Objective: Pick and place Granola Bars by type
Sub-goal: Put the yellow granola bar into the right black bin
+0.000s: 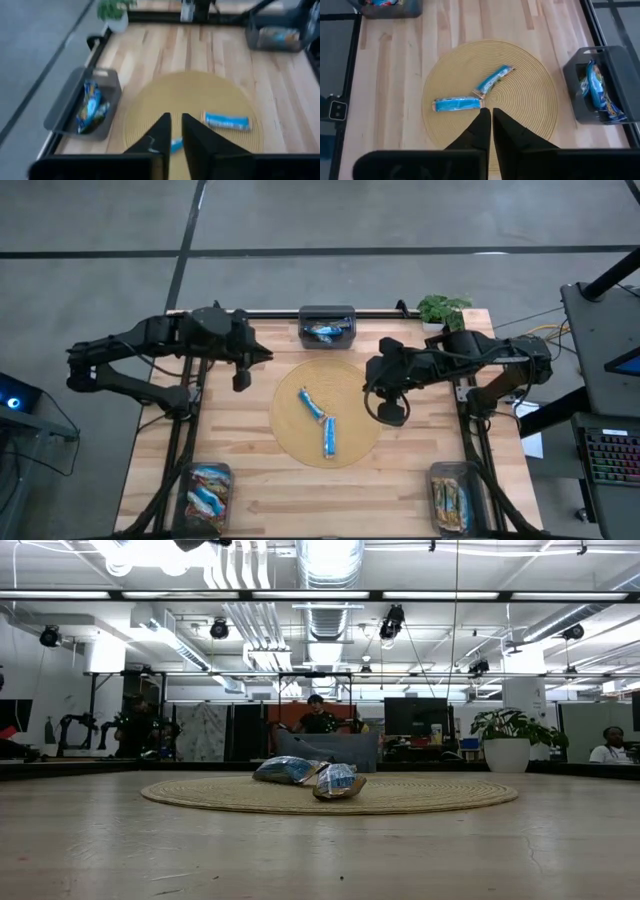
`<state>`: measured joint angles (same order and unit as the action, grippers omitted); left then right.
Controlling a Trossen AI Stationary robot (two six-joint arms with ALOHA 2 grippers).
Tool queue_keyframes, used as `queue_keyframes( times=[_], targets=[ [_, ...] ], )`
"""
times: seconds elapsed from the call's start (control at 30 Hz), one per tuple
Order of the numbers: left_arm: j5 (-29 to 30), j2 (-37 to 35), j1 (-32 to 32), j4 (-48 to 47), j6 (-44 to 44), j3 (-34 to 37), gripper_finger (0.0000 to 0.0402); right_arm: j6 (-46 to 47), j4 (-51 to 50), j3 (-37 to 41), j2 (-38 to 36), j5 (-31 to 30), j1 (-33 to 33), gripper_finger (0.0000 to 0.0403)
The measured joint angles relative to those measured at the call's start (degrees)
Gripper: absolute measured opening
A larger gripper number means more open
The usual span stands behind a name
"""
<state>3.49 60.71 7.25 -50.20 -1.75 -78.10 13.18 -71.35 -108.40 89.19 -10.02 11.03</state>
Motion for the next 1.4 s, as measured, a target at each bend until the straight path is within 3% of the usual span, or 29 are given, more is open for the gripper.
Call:
queue_keyframes(
  times=[0.27,0.43,0.9,1.17,1.4],
  targets=[
    [0.33,9.43,0.20,-9.17,-4.57,-4.38,0.0134,1.26,0.00,0.07,0.00,0.00,0.00,0.0009],
    [0.48,16.23,0.20,-13.39,-10.69,-6.77,0.0169,2.98,-0.02,0.07,0.00,0.01,0.00,0.0008],
    [1.11,30.29,0.20,-12.76,-30.36,-8.92,0.0172,3.31,-0.17,0.09,0.02,0.00,0.04,0.0008],
    [1.01,37.28,0.18,-7.11,-41.69,-8.90,0.0172,2.96,-0.17,0.20,0.02,-0.02,0.04,0.0008],
    [-1.97,41.85,0.15,-6.94,-47.19,-8.86,0.0172,3.13,-0.15,0.20,0.02,-0.02,0.04,0.0008]
  ],
)
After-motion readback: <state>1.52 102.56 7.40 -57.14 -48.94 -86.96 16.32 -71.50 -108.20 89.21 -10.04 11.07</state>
